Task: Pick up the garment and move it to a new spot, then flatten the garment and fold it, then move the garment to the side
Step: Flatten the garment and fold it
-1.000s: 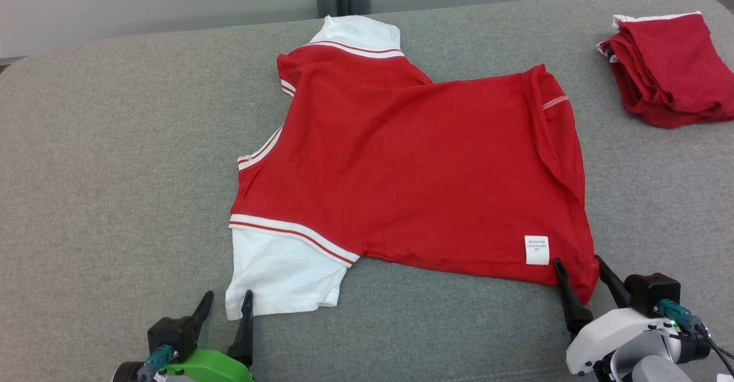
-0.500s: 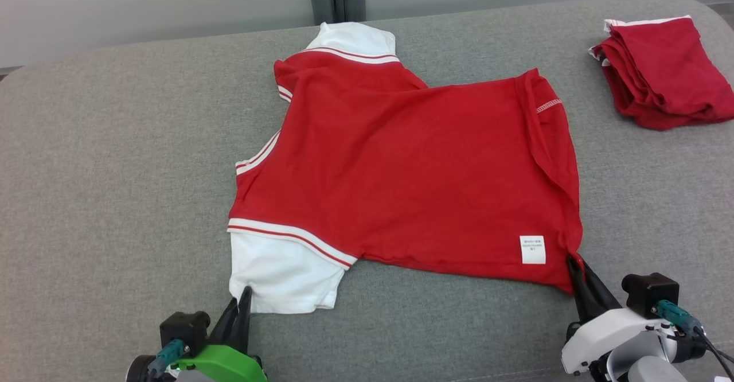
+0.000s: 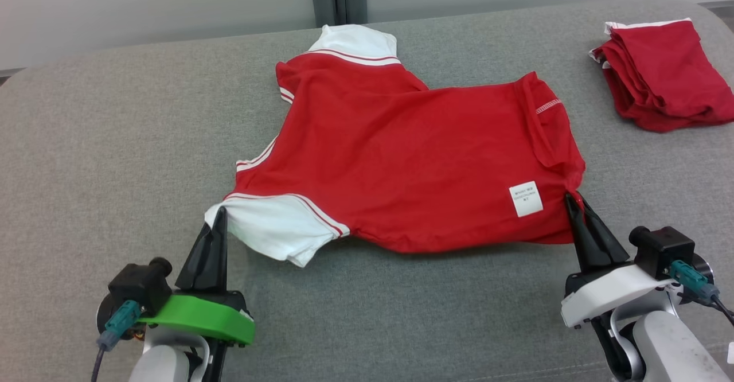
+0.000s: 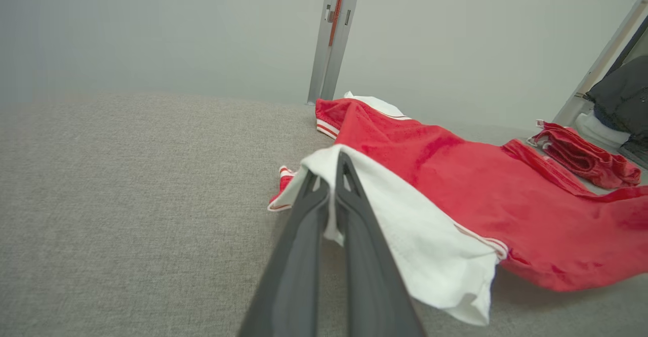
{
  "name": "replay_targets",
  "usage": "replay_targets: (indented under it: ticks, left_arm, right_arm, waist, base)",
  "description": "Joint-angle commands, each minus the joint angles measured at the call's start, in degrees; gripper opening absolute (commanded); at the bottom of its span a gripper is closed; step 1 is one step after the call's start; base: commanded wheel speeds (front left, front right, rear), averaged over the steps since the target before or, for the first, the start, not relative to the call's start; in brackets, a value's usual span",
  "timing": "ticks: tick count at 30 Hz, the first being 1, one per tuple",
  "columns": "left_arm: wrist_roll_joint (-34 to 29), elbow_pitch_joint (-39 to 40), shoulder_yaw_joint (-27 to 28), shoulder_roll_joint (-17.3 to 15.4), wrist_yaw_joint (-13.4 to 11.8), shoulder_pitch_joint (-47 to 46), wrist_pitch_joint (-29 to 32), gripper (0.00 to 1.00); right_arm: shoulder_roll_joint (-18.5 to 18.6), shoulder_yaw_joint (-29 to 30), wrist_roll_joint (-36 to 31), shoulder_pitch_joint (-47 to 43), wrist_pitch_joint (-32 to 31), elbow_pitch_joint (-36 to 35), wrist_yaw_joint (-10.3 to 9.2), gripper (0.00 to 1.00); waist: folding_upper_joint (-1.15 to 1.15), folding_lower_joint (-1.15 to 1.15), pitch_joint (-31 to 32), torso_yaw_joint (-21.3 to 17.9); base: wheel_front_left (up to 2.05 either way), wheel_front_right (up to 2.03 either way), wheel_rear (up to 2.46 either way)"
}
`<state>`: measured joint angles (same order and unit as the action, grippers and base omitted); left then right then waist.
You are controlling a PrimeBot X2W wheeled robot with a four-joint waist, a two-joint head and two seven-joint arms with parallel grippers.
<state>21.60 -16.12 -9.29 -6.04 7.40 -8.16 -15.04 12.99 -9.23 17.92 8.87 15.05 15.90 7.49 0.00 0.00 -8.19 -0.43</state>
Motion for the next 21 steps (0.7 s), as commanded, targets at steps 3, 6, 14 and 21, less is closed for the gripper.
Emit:
replay_targets:
  ticks: [3,6,14,21]
  left_arm:
    - [0.58,0.93,0.20,-0.63,0.18,-1.28,-0.15,0.00]
    - [0.81,0.79,0.22,-0.71,0.18,-1.17,-0.15,0.00]
    - [0.86,-1.98,0.98,-0.18,0.18,3.06,-0.15,0.00]
    - [1.25,-1.74,0.79,0.34,0.18,3.95,-0.15,0.00]
  right_arm:
    - [0.72,-0.12,0.72,1.40,0.15,-0.30,0.00,0.00]
    - [0.62,-0.08,1.28,1.08,0.16,0.40,0.00,0.00]
    - [-0.30,0.32,1.83,-1.70,0.16,4.01,0.00,0.00]
    - [-0.62,0.84,2.74,-1.41,0.15,3.84,0.00,0.00]
  waist:
    - [0.00,0.00,0.57,-0.05]
    - [0.00,0.00,0.92,-0.16]
    - [0.00,0.00,0.77,-0.36]
    - [0.00,0.00,0.39,-0.12]
  base:
    - [0.00,0.00,0.00]
    - [0.00,0.00,0.00]
    - [0.00,0.00,0.00]
    - [0.00,0.00,0.00]
